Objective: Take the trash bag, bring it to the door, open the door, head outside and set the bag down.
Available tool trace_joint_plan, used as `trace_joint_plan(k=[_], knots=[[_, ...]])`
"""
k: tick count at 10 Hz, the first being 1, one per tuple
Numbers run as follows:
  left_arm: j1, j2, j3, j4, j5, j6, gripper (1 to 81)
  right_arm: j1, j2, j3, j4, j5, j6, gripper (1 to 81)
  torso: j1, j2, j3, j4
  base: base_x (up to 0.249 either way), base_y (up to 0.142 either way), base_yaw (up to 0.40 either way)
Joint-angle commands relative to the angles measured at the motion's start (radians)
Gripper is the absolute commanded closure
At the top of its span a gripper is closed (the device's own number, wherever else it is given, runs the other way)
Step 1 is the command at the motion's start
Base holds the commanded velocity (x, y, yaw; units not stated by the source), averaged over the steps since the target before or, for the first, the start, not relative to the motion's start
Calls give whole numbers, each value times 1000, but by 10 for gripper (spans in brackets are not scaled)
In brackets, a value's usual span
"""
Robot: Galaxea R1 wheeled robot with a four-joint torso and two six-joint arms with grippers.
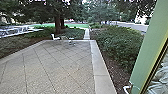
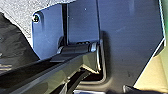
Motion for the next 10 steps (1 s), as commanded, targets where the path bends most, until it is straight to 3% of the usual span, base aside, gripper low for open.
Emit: trace_joint_plan(k=[1, 5, 10], knots=[[-40, -5, 1, 0, 76, 1, 811, 35, 18, 22, -9, -49, -7, 10, 0, 0, 0, 0, 0, 0, 0], [-40, -31, 19, -2, 84, 2, 811, 35, -1, 37, -2, -17, -7, 10, 0, 0, 0, 0, 0, 0, 0], [-52, -181, 226, -11, 76, -8, 811, 41, -100, 178, 4, -14, -4, 10, 0, 0, 0, 0, 0, 0, 0]])
